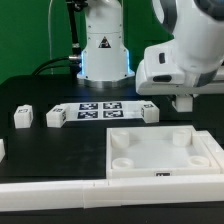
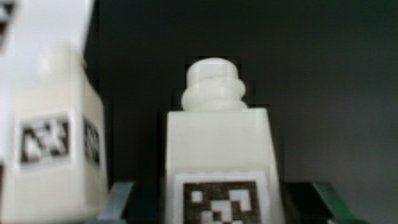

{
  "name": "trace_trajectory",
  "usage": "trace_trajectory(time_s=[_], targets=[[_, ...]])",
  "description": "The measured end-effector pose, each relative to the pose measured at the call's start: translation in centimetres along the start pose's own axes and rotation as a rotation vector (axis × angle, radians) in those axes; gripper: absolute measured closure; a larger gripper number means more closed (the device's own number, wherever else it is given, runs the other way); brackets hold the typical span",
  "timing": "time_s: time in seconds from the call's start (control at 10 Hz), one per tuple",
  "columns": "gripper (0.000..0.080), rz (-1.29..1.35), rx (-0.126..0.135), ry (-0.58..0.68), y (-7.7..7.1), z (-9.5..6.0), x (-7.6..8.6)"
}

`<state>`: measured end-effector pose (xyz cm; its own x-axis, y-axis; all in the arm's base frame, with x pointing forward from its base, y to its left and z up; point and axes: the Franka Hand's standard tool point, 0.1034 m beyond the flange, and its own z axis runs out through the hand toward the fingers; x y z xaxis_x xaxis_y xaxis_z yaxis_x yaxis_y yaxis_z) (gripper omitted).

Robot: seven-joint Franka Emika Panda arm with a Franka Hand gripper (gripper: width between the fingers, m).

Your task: Assemble one leg

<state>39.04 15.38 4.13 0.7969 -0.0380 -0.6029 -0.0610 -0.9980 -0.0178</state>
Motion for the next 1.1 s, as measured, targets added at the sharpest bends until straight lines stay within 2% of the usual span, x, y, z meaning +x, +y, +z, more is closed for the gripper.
trace_trajectory(time_s=[0.1,0.2,0.3,0.4,0.6,0.7,0.8,0.9,1.0,1.1], targets=[[0.0511,-0.008,0.007,0.135,0.0,0.0,-0.4],[0.0511,-0.014,0.01,0.213,0.0,-0.1,-0.5],[0.0511,-0.009,0.013,0.298,-0.3,-1.4,-0.1],[0.0511,-0.018,0.013,0.43,-0.8,-3.3,0.0],[0.0511,-0.037,0.025,0.524,-1.3,-4.4,-0.2],[0.0511,-0.037,0.058,0.634,-1.9,-4.8,0.4],[0.0511,-0.051,0.081,0.727,-2.4,-4.5,0.1],[0.0511,-0.093,0.056,0.705,-1.9,-3.9,0.0],[0.0511,-0.105,0.048,0.701,-0.9,-5.1,1.1],[0.0511,-0.1,0.049,0.709,-0.5,-6.3,1.7]])
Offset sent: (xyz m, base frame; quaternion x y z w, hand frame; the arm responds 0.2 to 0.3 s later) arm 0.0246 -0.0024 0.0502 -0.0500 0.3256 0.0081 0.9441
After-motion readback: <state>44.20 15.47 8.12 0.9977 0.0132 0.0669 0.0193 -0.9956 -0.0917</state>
